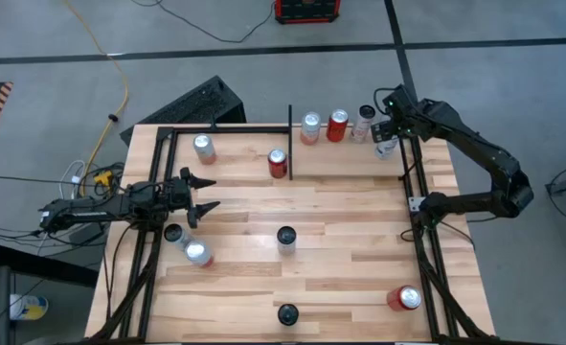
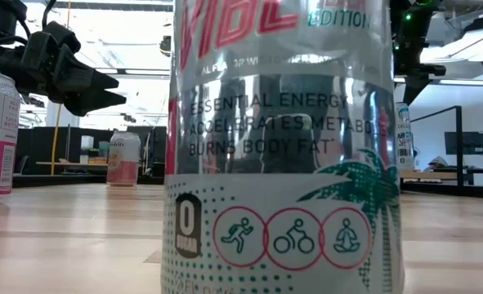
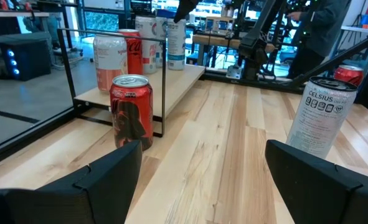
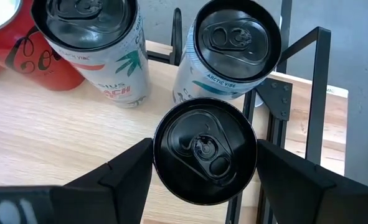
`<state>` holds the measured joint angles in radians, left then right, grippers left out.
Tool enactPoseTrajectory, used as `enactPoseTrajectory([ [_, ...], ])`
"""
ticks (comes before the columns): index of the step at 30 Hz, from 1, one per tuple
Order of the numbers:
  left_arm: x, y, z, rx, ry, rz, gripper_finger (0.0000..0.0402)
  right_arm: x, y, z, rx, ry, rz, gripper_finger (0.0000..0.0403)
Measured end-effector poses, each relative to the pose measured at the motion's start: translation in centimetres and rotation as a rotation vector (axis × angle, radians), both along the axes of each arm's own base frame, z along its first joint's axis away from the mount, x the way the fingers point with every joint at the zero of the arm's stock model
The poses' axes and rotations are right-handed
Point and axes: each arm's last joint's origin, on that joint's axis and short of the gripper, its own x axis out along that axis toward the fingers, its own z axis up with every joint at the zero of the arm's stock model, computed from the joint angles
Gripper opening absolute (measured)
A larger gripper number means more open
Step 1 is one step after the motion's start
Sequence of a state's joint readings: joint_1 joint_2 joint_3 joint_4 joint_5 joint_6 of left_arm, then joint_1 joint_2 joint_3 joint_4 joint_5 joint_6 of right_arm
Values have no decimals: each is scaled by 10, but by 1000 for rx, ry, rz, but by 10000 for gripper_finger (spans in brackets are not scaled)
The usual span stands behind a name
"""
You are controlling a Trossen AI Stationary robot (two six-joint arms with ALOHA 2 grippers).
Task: Place canned beverage on shelf
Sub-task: Put the black blue soda can on the shelf, then put the black pink soda can on the shelf
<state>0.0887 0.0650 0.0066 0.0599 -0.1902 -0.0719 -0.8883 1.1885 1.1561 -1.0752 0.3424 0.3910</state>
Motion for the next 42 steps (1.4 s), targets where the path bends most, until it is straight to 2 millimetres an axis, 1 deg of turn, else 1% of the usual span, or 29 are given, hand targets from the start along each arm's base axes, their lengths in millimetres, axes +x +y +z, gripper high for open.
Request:
enactPoseTrajectory([
  [12,0,0,0,0,0,0,327,0,0,-1,3,7,8,289],
  [21,0,0,0,0,0,0,327,0,0,-3,22,19,18,341],
  [29,0,0,0,0,0,0,327,1,-2,-1,-6,11,18,349],
  [37,0,0,0,0,0,0,327,1,-3,13,-62,8,7,345],
  [40,0,0,0,0,0,0,327,4,-1,24,-92,-11,19,346],
  [42,0,0,0,0,0,0,327,9,3,35,-111,-43,53,345],
])
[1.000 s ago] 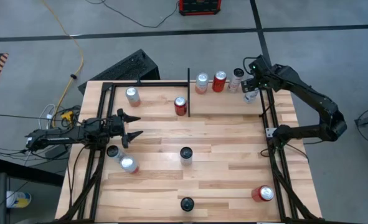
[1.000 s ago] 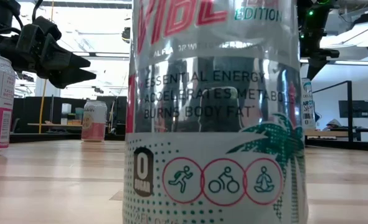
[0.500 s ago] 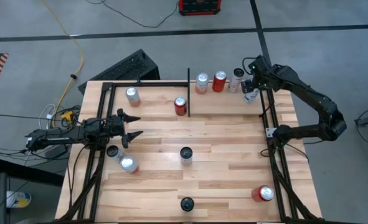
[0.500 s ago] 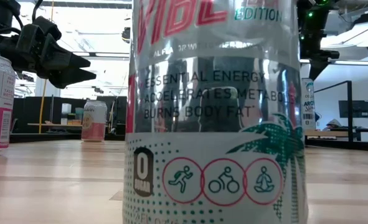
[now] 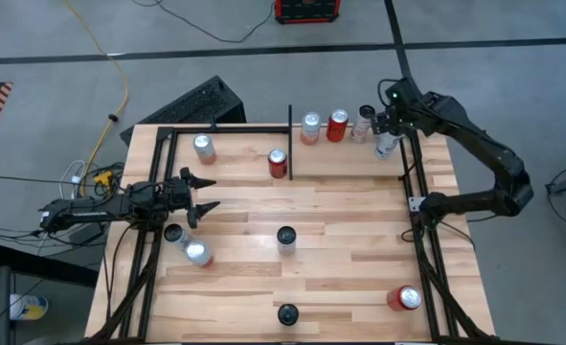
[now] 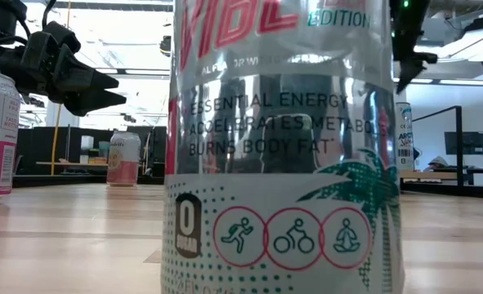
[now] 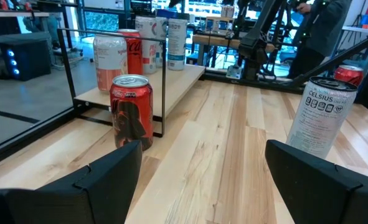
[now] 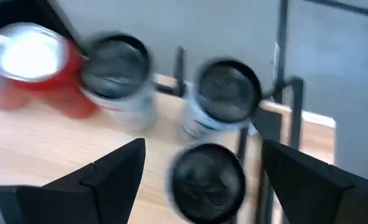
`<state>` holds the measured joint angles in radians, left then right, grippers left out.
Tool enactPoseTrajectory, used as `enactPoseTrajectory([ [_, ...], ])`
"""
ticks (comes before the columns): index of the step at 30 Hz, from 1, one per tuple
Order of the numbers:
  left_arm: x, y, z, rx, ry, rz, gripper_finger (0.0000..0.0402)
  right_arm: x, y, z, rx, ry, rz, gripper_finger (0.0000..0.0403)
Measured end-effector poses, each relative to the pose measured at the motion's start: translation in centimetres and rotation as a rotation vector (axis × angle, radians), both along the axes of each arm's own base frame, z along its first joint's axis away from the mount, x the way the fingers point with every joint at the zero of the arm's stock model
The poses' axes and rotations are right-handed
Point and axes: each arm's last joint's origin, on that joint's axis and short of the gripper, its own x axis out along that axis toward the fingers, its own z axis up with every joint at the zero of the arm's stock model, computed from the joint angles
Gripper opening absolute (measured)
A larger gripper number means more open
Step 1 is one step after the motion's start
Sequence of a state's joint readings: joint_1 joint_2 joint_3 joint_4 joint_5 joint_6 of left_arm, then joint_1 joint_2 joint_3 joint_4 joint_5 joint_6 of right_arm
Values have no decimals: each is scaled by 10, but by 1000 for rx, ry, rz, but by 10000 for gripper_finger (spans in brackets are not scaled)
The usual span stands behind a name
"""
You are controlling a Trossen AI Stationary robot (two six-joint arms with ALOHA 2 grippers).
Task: Place canned beverage on shelf
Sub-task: Put the black pink soda can on the shelf
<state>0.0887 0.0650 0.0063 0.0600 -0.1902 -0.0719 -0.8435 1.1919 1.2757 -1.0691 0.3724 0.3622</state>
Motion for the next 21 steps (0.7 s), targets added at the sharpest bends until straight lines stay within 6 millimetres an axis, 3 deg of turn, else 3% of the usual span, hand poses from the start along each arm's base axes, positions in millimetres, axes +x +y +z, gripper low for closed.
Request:
enactPoseTrajectory([
  [6,0,0,0,0,0,0,327,32,32,36,-8,-185,289,345],
  [11,0,0,0,0,0,0,327,72,87,49,16,-346,662,345],
  [17,0,0,0,0,0,0,327,123,175,41,-25,-358,1078,345],
  [21,0,0,0,0,0,0,327,153,227,20,-140,-266,1214,345],
])
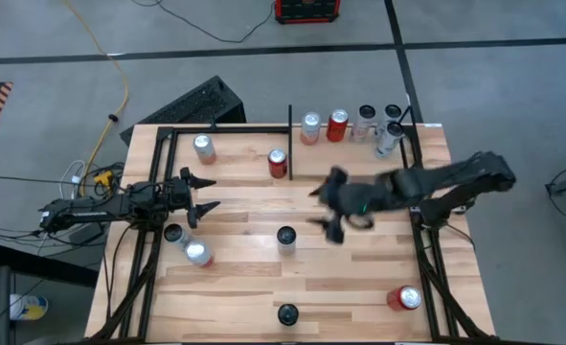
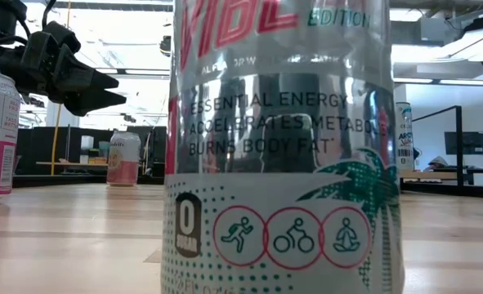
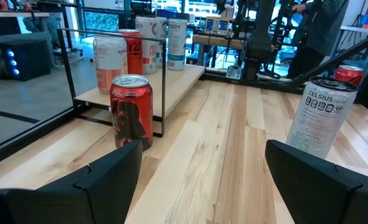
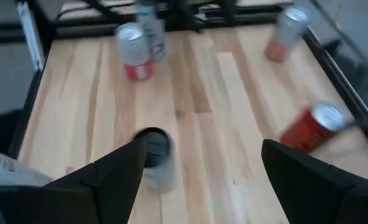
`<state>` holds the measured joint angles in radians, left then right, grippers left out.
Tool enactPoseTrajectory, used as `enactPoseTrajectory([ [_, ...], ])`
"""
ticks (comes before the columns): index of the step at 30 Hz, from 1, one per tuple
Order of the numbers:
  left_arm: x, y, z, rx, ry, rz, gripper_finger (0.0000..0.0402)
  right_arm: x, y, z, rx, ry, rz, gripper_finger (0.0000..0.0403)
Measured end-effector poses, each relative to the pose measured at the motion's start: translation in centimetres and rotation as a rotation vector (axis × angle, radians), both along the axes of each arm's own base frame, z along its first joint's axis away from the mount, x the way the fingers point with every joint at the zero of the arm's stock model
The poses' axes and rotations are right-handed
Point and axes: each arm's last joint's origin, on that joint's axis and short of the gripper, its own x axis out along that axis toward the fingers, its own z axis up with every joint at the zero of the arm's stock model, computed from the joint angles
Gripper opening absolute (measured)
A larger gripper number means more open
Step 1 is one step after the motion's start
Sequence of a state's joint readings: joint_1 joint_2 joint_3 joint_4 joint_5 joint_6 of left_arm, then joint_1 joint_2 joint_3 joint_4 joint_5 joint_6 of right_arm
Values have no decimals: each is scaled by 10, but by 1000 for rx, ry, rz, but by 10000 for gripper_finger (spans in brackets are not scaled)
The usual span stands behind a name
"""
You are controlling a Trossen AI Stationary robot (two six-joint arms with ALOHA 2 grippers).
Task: Place canned beverage on shelf
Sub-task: Put the black pink soda can on the shelf
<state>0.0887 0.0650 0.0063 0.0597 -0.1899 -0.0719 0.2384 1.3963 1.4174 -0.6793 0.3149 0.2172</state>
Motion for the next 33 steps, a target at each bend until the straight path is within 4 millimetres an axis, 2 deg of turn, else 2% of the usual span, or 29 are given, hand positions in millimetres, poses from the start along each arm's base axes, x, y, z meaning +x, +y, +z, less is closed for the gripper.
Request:
enactPoseTrajectory([
  [5,0,0,0,0,0,0,327,38,32,-39,-77,50,24,345],
  [10,0,0,0,0,0,0,327,63,37,-69,-104,94,38,345],
  [18,0,0,0,0,0,0,327,76,37,-74,-7,54,104,345],
  [25,0,0,0,0,0,0,327,81,40,-91,5,118,113,345],
  [30,0,0,0,0,0,0,327,81,54,-89,72,96,209,345],
  [33,0,0,0,0,0,0,327,76,67,-79,102,46,325,345],
])
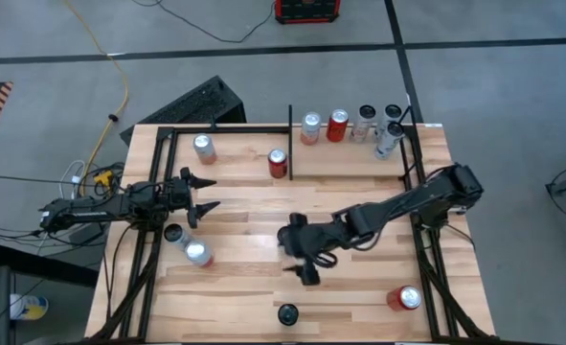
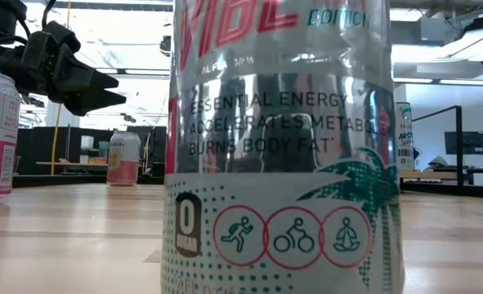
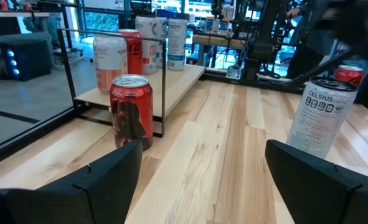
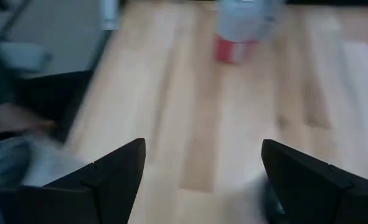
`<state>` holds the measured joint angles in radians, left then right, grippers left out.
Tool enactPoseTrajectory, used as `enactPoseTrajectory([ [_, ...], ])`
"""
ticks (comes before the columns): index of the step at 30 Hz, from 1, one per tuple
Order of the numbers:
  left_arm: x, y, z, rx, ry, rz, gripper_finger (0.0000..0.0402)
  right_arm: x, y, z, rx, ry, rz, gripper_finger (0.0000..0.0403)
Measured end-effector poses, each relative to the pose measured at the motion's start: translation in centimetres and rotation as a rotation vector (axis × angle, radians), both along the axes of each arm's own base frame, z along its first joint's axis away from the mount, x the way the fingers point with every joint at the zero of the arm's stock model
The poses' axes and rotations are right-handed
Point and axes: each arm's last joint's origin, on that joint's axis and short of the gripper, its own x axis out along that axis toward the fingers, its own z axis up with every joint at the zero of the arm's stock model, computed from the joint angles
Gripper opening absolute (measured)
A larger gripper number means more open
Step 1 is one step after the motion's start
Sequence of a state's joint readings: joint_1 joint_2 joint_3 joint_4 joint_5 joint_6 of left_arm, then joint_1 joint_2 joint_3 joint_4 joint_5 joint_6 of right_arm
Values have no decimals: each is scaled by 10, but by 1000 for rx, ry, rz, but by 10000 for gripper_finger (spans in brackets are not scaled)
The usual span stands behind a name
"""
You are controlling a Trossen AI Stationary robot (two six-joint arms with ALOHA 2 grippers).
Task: Place canned beverage on shelf
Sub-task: Put the black pink soda can on the shelf
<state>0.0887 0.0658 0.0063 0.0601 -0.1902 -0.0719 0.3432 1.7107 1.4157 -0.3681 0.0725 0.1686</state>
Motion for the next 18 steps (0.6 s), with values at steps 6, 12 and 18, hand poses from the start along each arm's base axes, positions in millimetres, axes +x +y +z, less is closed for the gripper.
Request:
enactPoseTrajectory([
  [6,0,0,0,0,0,0,327,-11,29,13,119,-53,254,345],
  [12,0,0,0,0,0,0,327,-7,41,-4,110,-8,285,345],
  [18,0,0,0,0,1,0,327,7,53,-26,203,10,428,345],
])
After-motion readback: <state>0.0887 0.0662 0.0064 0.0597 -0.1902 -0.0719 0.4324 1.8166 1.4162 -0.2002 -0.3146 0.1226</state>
